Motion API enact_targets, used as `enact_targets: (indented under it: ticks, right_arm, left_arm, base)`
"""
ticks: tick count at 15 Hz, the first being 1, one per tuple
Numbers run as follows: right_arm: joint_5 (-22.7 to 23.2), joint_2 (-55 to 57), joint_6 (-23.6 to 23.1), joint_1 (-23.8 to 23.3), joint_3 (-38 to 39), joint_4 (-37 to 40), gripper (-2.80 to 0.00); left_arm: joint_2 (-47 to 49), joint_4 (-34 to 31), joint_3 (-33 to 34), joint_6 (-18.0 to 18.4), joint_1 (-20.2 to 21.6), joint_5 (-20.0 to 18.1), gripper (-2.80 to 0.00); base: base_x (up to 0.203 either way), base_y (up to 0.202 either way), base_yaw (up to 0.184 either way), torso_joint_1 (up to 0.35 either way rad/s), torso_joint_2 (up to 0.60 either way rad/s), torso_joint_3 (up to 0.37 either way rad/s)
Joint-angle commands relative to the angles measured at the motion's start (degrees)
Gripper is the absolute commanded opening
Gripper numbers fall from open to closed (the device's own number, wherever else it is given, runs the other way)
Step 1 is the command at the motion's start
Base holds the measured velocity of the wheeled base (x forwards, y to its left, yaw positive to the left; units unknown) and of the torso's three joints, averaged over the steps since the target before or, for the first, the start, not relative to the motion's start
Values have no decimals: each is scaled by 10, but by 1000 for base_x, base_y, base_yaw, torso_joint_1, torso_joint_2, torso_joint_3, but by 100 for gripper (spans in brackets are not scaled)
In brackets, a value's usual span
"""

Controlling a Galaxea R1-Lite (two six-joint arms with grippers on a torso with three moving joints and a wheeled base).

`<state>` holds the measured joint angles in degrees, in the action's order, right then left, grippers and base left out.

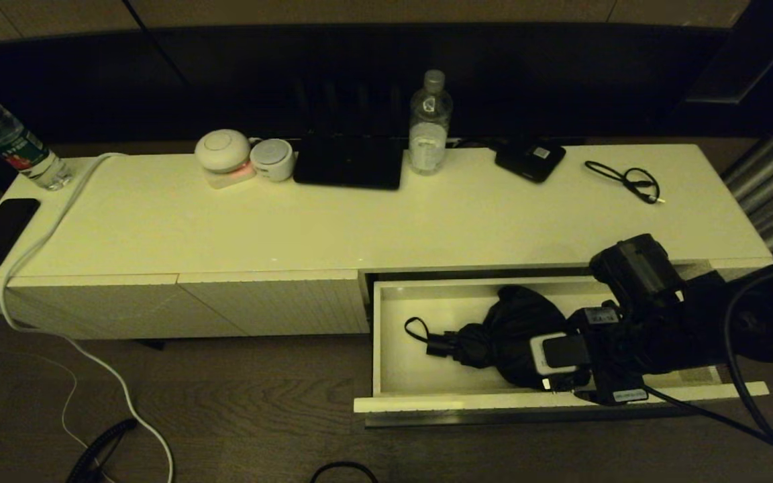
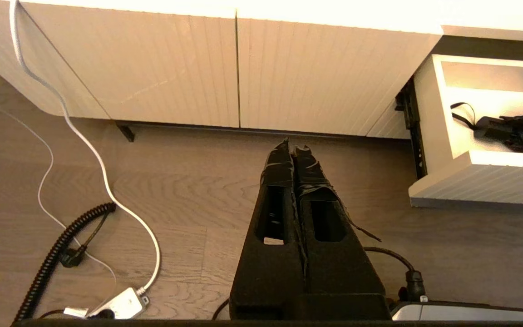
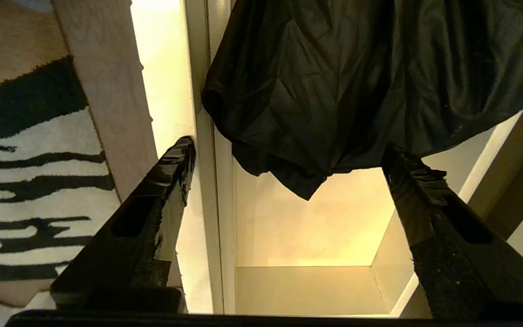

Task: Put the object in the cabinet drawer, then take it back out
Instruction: Take the umbrella out of the drawer and put it on the table

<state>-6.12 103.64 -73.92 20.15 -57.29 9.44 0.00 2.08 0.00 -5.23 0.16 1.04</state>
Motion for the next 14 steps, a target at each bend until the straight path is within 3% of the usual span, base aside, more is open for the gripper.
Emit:
enact_targets:
  ticks: [1, 8, 11, 14]
  right_arm:
    - [0, 14, -4, -2, -18, 10, 0]
    - [15, -83, -3, 5, -40, 177, 0]
    - [15, -88, -4, 4, -97, 243, 0]
    - [15, -42, -3, -12, -154, 260, 0]
  left_arm:
    - [-1, 0, 0, 0, 0, 0, -280]
    - [-1, 0, 0, 0, 0, 0, -280]
    - [-1, 0, 0, 0, 0, 0, -280]
    - [-1, 0, 0, 0, 0, 0, -280]
  base:
    - [0, 0, 0, 0, 0, 0]
    - [0, 0, 0, 0, 0, 0]
    - [0, 0, 0, 0, 0, 0]
    - [0, 0, 0, 0, 0, 0]
